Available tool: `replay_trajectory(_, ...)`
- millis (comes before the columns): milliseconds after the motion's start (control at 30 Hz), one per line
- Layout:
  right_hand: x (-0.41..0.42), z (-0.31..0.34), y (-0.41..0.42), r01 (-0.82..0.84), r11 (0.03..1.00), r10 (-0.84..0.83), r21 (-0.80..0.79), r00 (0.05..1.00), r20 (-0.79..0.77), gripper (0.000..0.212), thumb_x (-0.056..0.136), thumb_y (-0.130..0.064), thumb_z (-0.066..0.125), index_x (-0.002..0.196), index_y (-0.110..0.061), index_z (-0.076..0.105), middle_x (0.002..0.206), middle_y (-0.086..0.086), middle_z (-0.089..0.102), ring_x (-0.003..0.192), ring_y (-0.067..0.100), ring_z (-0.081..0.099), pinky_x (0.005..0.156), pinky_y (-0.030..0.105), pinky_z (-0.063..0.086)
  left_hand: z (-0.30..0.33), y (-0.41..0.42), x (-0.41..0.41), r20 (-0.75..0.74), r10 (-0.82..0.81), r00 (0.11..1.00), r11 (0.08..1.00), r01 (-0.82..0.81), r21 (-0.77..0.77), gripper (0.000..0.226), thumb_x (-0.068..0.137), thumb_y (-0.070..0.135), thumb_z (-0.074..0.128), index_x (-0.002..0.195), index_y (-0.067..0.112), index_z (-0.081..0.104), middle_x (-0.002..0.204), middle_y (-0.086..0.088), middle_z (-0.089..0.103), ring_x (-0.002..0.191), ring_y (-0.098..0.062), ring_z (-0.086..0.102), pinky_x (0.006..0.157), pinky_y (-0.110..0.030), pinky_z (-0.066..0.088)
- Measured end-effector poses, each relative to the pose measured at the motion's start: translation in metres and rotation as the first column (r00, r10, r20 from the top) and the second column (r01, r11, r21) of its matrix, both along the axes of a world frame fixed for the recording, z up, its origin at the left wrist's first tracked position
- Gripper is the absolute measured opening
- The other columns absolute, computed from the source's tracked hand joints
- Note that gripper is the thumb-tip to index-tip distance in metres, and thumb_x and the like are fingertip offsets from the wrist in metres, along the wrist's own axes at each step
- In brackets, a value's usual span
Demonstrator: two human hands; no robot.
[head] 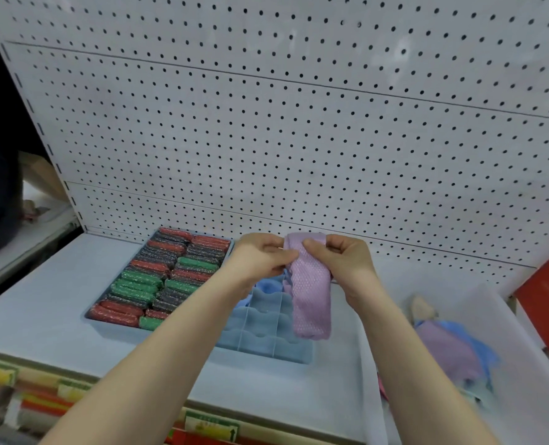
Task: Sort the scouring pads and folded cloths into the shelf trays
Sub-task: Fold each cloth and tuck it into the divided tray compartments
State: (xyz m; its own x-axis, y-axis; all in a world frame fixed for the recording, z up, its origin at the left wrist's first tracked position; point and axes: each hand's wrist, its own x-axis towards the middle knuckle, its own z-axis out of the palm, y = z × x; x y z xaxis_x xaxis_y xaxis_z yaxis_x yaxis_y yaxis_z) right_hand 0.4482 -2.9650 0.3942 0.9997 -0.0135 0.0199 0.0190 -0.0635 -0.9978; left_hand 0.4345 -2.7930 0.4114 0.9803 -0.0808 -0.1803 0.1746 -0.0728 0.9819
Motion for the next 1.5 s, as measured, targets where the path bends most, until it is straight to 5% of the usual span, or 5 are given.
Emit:
replay_trajectory(467, -0.003, 0.050, -0.011, -0.247, 0.964, 0.266, -0.097, 0.899, 0.347, 0.059, 0.075, 0.024, 0.041, 0.055, -0.022, 0.072, 0.094, 0.002, 0.069, 0.087, 0.012, 0.063, 0.070, 0.019, 0.047, 0.025, 0.008, 0.004, 0.443, 0.073, 0.894, 0.991, -0.016, -0.132, 0.042, 0.084, -0.013, 0.059, 0.070, 0.024, 0.074, 0.078, 0.008, 0.071, 0.068, -0.011, 0.063, 0.069, -0.020, 0.053)
replay_trajectory(667, -0.005, 0.044, -0.011, -0.280, 0.960, 0.259, 0.025, 0.914, 0.313, 0.039, 0.098, -0.001, 0.054, 0.121, -0.030, 0.067, 0.103, 0.008, 0.072, 0.085, 0.017, 0.066, 0.072, 0.026, 0.054, 0.034, 0.011, 0.004, 0.513, 0.066, 0.856, 0.988, 0.014, -0.151, 0.031, 0.088, -0.015, 0.056, 0.075, 0.008, 0.071, 0.089, 0.004, 0.072, 0.082, -0.011, 0.068, 0.075, -0.021, 0.054)
replay_trajectory(800, -0.007, 0.041, -0.006, -0.231, 0.971, 0.200, 0.064, 0.929, 0.311, 0.028, 0.096, 0.000, 0.056, 0.102, -0.017, 0.077, 0.094, 0.005, 0.075, 0.083, 0.017, 0.070, 0.071, 0.027, 0.057, 0.036, 0.015, 0.004, 0.529, 0.026, 0.848, 0.990, 0.052, -0.132, 0.033, 0.091, -0.012, 0.053, 0.080, 0.010, 0.074, 0.097, 0.003, 0.075, 0.095, -0.011, 0.070, 0.080, -0.022, 0.054)
replay_trajectory(1000, -0.006, 0.051, 0.002, -0.114, 0.985, 0.063, 0.126, 0.934, 0.352, 0.044, 0.094, 0.009, 0.051, 0.080, -0.023, 0.079, 0.084, -0.001, 0.075, 0.075, 0.013, 0.067, 0.068, 0.025, 0.056, 0.025, 0.017, 0.004, 0.332, -0.085, 0.940, 0.969, 0.156, -0.193, 0.024, 0.100, 0.023, 0.052, 0.121, 0.020, 0.063, 0.114, -0.002, 0.071, 0.102, -0.019, 0.068, 0.087, -0.030, 0.057)
replay_trajectory(1500, -0.014, 0.029, 0.011, -0.158, 0.984, 0.147, 0.081, 0.981, 0.127, 0.036, 0.093, -0.004, 0.063, 0.126, -0.018, 0.054, 0.079, 0.008, 0.072, 0.068, 0.020, 0.067, 0.061, 0.026, 0.054, 0.011, 0.020, -0.004, 0.065, -0.069, 0.995, 0.966, 0.083, -0.244, 0.025, 0.091, 0.011, 0.066, 0.115, 0.007, 0.062, 0.100, -0.012, 0.075, 0.086, -0.025, 0.074, 0.069, -0.032, 0.060)
